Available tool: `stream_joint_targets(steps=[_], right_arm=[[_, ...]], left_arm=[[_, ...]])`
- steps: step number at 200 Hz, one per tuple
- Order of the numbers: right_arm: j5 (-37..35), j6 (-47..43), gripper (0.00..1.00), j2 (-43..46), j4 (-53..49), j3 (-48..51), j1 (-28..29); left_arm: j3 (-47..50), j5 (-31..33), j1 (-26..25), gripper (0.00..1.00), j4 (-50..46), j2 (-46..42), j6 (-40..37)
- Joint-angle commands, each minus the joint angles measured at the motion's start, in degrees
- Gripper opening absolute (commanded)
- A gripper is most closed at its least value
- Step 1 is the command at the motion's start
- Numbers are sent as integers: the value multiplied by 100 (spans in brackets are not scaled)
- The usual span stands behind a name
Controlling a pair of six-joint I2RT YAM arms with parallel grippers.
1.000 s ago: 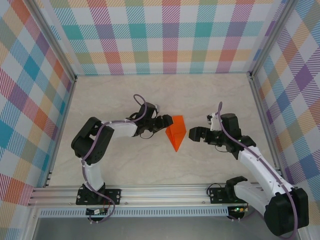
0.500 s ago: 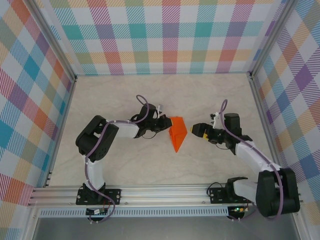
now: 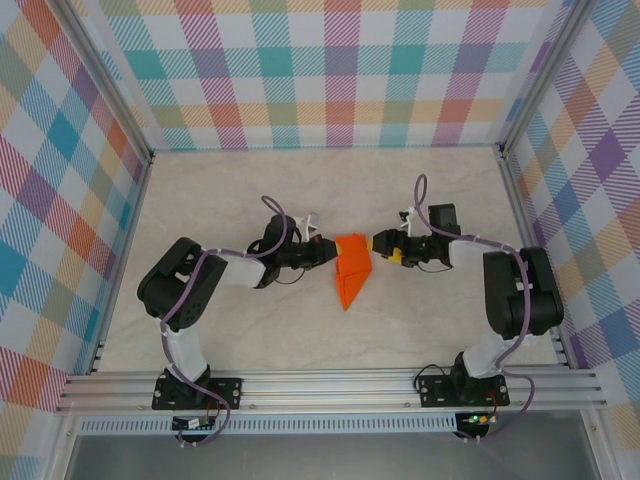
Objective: Fold a paper plane with a square sheet of paper (fold left side to right side)
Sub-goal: Fold the wing for the fifth time at the center of the table.
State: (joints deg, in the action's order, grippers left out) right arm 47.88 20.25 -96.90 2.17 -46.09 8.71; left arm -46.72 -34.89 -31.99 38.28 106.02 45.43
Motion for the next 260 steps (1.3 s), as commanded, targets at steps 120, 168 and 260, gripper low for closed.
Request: stream_joint_targets(steps=[120, 168, 260], right_arm=[[690, 43, 27, -1077, 819, -292, 248], [555, -48, 9, -1015, 607, -305, 257], [86, 74, 8, -499, 10, -261, 393]], left_arm=[[16, -220, 79, 0, 265, -20, -44], [79, -106, 252, 19, -294, -377, -339], [-400, 2350, -1260, 55, -4879, -2743, -2877]])
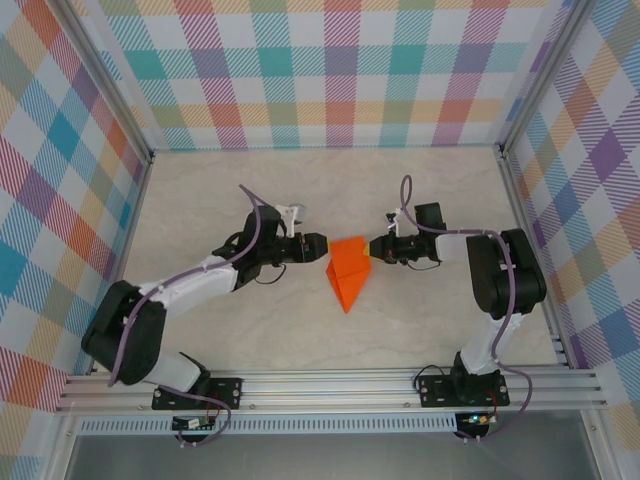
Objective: Fold a paper plane with a square sheet of paper (fold left side to right side)
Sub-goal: Fold the wing for the fifth time at the center of the table.
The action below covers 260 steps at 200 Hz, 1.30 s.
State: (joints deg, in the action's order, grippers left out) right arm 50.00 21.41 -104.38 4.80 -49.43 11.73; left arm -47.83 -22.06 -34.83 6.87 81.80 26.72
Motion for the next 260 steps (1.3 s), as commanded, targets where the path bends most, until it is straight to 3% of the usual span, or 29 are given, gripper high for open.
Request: stream_joint_targets(steps=[1, 33, 81, 138, 175, 260], right_arm=[[-137, -32, 8, 250, -252, 74, 92], [-440, 273, 9, 403, -532, 83, 203], [-754, 543, 9, 572, -960, 31, 364], [-847, 645, 9, 501, -1124, -67, 453], [-905, 672, 9, 472, -1158, -101, 467], [-957, 669, 10, 460, -1232, -128, 524]], left_arm=[[-297, 1118, -1031, 55, -1780, -326, -1022], [-422, 2233, -2298, 56, -2083, 34, -811], [-1364, 3807, -3169, 60, -2660, 1247, -600], [-2317, 4840, -3471, 62, -3495, 2318, -276], [-2655, 5208, -3599, 57, -3875, 2701, -203], [-2751, 5405, -3632, 41, -4080, 2990, -49]])
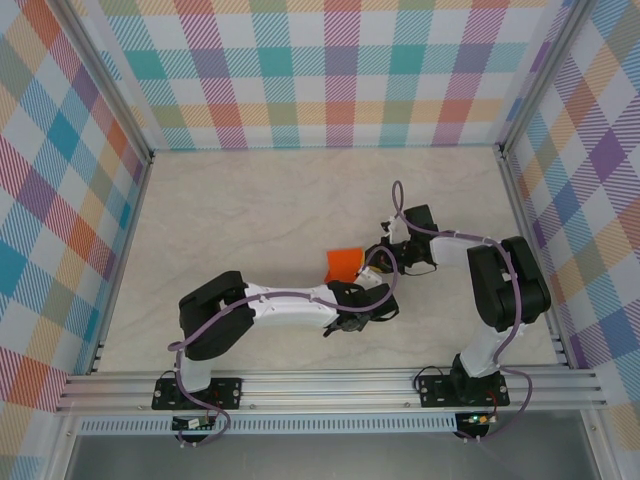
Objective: Fold a paper plane with a square sheet of paper (fold left side to right side)
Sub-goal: Fold the wing for the fifth time at the center of the table.
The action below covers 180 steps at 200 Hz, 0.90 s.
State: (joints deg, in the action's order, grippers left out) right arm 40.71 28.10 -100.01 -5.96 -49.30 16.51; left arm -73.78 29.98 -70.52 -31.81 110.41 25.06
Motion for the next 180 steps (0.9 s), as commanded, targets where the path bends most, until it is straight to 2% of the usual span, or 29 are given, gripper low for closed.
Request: stream_joint_targets(steps=[1, 121, 130, 155, 180], right_arm=[[-28, -3, 10, 24, -163, -141, 45], [-66, 277, 12, 31, -532, -251, 96], [-65, 338, 12, 24, -601, -288, 96], [-51, 530, 11, 6, -811, -421, 102], [-49, 625, 11, 10, -991, -514, 114]], left_arm=[[-156, 197, -65, 40, -211, 134, 115], [-220, 309, -60, 31, -275, 224, 132], [-197, 259, -65, 34, -211, 182, 79], [12, 227, -131, 53, 82, -71, -142], [158, 345, -227, 60, 219, -230, -334]])
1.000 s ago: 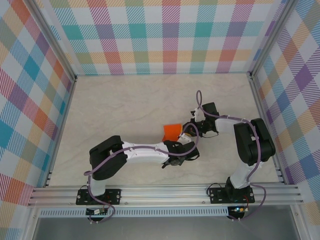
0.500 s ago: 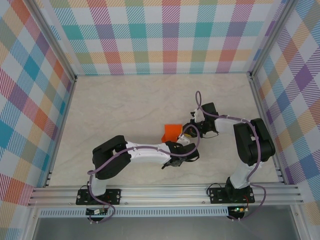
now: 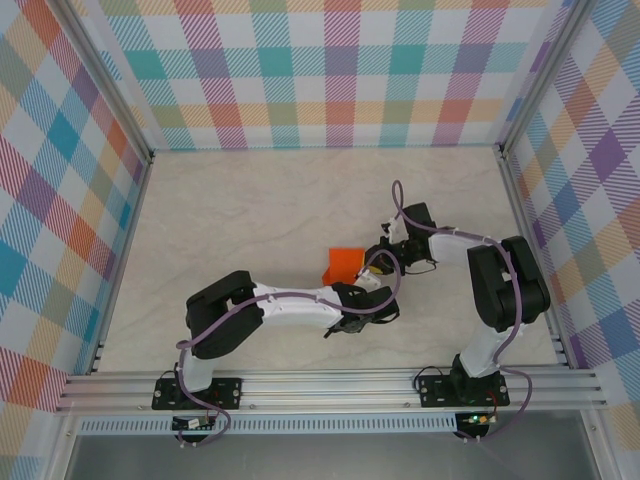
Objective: Fold a paper plane with a square sheet of paper (fold left side to right side)
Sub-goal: Fold the wing for the fifth time at the center of the table.
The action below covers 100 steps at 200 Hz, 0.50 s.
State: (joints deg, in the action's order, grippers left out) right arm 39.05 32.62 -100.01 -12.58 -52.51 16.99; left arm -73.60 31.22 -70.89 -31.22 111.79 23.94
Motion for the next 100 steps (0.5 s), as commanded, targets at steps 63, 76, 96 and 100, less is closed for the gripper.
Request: stream_joint_targets(steps=[63, 76, 96, 100], right_arm=[[138, 215, 10, 27, -596, -268, 111], [129, 209, 10, 8, -608, -268, 125], [116, 210, 10, -25, -607, -277, 138], [120, 213, 10, -31, -612, -277, 142]], left_arm=[[-94, 962, -293, 62, -319, -87, -223], [-102, 1079, -291, 60, -380, -61, -180], [-110, 1177, -291, 56, -437, -18, -155], [-107, 1176, -293, 54, -452, -2, -155]])
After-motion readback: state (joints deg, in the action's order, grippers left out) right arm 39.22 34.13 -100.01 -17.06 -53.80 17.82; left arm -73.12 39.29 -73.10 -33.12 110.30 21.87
